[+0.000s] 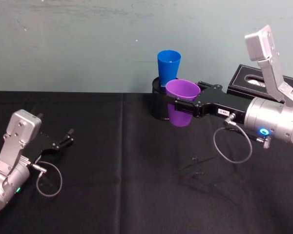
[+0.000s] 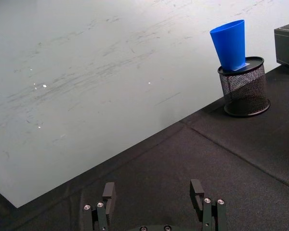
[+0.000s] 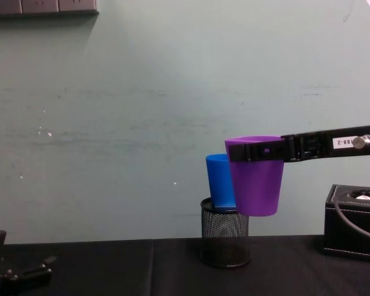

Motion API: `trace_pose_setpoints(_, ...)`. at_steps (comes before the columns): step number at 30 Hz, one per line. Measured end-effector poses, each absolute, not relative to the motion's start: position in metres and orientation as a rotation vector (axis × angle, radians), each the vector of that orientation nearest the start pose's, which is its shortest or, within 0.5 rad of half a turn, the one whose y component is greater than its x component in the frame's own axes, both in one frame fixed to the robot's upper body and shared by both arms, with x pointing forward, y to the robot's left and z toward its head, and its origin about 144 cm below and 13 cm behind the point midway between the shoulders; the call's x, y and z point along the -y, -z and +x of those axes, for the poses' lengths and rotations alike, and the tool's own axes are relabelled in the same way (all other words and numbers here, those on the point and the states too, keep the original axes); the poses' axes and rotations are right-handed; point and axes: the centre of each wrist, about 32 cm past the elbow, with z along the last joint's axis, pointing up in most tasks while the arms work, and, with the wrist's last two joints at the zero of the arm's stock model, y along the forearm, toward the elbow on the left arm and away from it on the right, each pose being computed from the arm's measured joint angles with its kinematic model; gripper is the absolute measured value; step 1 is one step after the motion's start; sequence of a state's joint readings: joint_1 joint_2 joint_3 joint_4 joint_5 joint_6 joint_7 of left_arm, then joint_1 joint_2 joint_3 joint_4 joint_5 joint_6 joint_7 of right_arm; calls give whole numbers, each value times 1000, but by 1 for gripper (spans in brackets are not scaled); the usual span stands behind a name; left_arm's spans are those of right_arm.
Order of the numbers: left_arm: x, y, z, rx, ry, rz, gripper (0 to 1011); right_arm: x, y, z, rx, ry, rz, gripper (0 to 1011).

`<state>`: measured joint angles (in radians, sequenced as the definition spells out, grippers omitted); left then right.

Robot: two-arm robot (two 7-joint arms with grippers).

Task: Pick up one cup with a gripper and tap it against the other cup.

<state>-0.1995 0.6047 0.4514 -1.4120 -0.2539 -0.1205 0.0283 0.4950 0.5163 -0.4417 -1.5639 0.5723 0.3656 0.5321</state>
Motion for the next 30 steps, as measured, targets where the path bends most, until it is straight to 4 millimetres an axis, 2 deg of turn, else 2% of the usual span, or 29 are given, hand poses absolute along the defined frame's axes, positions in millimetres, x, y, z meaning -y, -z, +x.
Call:
trace_pose_setpoints(17, -310, -1140, 489, 285, -1248, 304, 1011, 255, -1285, 549, -37, 664, -149, 726)
trace_pose_setpoints(23, -310, -1140, 489, 285, -1248, 304, 1011, 261, -1269, 541, -43, 636, -154, 726)
trace_pose_setpoints(30, -310, -1140, 489, 285, -1248, 305, 1011, 274, -1236, 528, -43, 616, -145, 726)
